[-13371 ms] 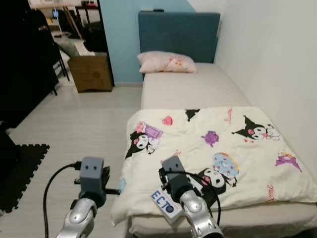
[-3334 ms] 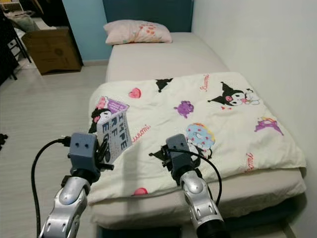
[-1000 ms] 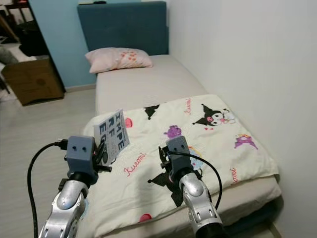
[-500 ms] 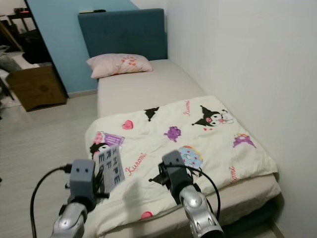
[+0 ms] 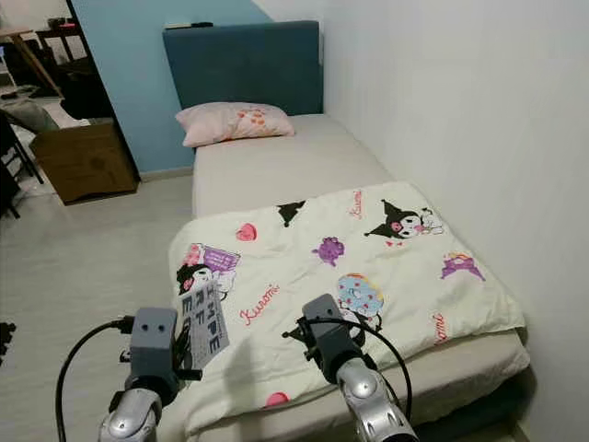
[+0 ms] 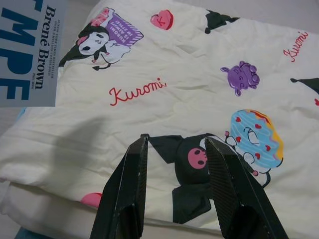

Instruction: Clean up the room

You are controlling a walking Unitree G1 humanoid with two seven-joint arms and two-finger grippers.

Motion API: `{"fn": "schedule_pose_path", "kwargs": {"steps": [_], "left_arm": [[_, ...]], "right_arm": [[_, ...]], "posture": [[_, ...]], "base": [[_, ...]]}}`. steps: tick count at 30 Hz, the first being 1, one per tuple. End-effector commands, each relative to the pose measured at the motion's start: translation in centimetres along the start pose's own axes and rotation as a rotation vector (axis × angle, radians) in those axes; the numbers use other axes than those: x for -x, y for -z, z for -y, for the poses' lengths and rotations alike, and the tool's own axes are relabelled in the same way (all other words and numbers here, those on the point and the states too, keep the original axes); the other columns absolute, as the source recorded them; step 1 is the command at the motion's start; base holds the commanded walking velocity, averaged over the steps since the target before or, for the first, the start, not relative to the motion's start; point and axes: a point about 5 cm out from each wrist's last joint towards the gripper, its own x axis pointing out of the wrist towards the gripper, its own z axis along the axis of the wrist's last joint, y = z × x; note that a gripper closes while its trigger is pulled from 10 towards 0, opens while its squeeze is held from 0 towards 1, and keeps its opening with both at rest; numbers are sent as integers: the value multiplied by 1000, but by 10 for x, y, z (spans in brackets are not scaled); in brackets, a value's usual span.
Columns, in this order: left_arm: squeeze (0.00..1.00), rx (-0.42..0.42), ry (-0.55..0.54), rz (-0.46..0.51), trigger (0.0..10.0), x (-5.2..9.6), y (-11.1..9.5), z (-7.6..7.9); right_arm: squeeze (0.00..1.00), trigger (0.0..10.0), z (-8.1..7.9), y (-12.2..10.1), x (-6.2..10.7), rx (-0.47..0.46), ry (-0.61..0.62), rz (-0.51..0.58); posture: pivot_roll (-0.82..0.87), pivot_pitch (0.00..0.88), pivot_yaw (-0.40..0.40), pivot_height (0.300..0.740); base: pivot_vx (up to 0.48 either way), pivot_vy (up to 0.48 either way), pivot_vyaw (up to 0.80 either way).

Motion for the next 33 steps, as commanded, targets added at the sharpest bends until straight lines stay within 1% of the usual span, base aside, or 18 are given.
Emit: {"fn": "schedule_pose_path", "kwargs": {"steps": [1, 11, 21, 28, 33], "left_arm": [[0, -14, 17, 80, 10000, -3, -14, 2], [0, -20, 40, 121, 10000, -3, -19, 5], [0, -25, 52, 132, 10000, -2, -20, 7], [0, -10, 53, 136, 10000, -2, -21, 7], [0, -6, 56, 140, 10000, -1, -22, 7]], "right_arm": [[0, 10000, -2, -3, -2, -4, 0, 21], [0, 10000, -5, -4, -2, -8, -6, 33], [0, 10000, -4, -4, -2, -11, -4, 47], [0, 10000, -5, -5, -2, -13, -13, 53], [0, 10000, -6, -6, -3, -16, -22, 58]], "posture": [[-10, 0, -8, 740], [-7, 0, -8, 740], [-11, 0, -7, 740], [-5, 0, -13, 740], [-2, 0, -15, 740]], "base": [[0, 0, 0], [0, 0, 0], [0, 0, 0], [0, 0, 0], [0, 389, 0]]}}
